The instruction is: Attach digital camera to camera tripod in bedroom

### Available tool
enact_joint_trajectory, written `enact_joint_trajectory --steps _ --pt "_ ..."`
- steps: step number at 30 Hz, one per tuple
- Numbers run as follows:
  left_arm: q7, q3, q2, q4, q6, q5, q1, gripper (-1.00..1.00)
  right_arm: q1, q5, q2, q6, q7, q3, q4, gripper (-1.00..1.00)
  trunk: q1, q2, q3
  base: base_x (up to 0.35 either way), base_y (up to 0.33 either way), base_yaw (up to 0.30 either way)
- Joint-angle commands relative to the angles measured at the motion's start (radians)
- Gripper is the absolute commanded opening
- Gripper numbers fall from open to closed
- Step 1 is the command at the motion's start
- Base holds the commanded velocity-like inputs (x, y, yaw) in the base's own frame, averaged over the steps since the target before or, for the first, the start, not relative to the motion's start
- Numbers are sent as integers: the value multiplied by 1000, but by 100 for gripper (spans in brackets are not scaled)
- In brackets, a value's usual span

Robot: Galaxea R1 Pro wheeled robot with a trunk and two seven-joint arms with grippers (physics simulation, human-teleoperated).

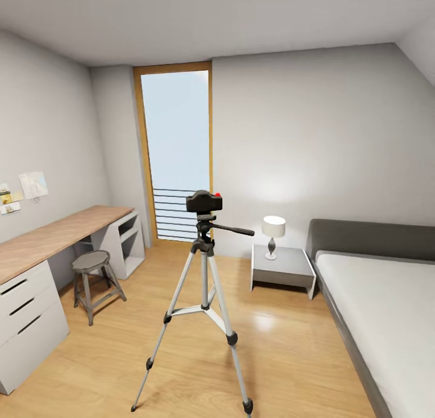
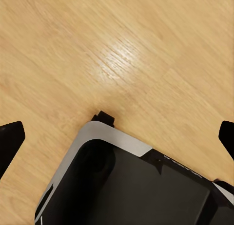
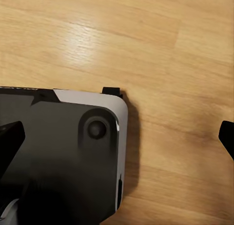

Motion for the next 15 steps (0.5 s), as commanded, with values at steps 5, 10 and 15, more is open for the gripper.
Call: enact_joint_trajectory --steps 5,10,15 --pt "4 -8 0 -1 1 7 0 100 -1 10 -2 -5 1 -9 3 100 0 -1 0 0 0 0" --pt "4 -8 0 -1 1 7 0 100 -1 10 -1 -6 1 -8 3 100 0 -1 0 0 0 0" --pt "4 -8 0 -1 1 7 0 100 -1 10 0 -7 1 -8 3 100 0 -1 0 0 0 0"
